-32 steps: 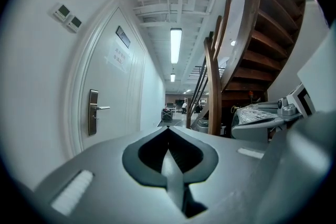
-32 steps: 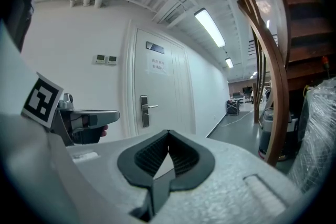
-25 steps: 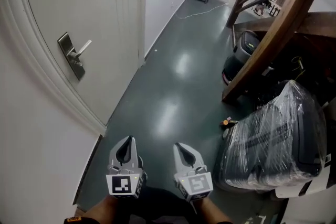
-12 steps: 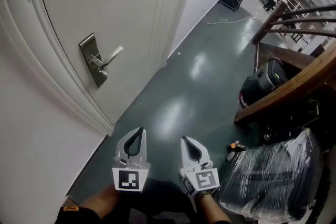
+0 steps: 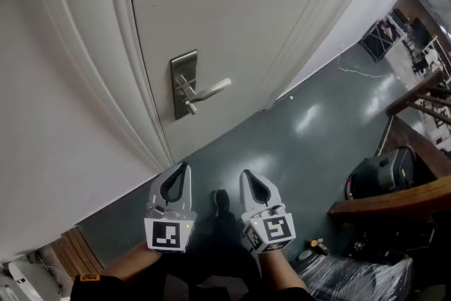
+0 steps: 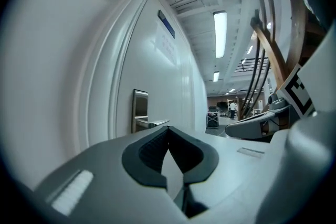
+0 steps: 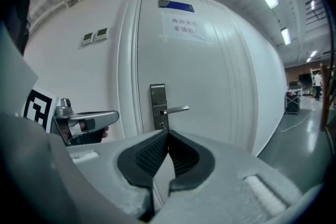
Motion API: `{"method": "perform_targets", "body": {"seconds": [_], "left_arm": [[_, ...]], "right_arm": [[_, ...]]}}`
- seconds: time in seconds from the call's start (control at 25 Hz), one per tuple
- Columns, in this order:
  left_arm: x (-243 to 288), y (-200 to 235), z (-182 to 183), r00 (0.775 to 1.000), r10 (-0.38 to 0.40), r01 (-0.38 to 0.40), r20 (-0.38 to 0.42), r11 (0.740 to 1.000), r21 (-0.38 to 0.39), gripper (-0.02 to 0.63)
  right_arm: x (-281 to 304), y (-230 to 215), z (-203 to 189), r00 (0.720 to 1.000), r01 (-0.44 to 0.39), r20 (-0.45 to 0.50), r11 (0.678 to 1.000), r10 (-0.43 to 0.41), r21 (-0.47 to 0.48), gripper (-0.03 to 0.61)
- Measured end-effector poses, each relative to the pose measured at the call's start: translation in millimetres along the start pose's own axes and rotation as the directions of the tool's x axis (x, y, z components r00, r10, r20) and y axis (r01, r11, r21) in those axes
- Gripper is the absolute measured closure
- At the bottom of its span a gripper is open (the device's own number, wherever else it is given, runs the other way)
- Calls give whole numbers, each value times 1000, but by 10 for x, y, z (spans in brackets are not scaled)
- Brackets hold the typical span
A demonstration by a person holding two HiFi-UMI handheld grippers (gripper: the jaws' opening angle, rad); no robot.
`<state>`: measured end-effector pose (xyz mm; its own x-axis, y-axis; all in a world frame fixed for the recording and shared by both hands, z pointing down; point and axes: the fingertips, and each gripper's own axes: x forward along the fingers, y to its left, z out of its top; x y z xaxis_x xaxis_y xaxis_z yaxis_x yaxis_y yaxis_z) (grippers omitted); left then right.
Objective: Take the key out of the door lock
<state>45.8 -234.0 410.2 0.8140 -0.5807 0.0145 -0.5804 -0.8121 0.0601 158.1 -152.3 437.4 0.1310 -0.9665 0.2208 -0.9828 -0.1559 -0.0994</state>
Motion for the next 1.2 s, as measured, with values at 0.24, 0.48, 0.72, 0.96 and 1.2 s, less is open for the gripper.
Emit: {"method": "perform_targets", "body": {"seconds": [0.24, 0.48, 0.72, 0.96, 1.2], "left_arm": [[308, 388, -47, 971, 240, -240, -5, 971, 8, 595], [495, 594, -90, 898, 439, -439, -27, 898, 21, 595], [552, 700, -129, 822, 569, -568, -20, 822, 33, 595], [586, 799, -253, 762, 646, -646, -48, 763, 28, 595], [571, 909, -513, 723, 684, -682, -96, 729, 60, 595]], "right_arm": [[851, -85, 48, 964, -260, -56, 966, 259, -7, 588], [1500, 27, -15, 824, -538, -161, 839, 543, 80, 550], [1954, 114, -258, 679, -634, -221, 711, 700, 303, 508], [2248, 248, -401, 566, -644, -228, 597, 792, 478, 472], [2398, 345, -424, 490, -609, -158, 466, 857, 642, 456]]}}
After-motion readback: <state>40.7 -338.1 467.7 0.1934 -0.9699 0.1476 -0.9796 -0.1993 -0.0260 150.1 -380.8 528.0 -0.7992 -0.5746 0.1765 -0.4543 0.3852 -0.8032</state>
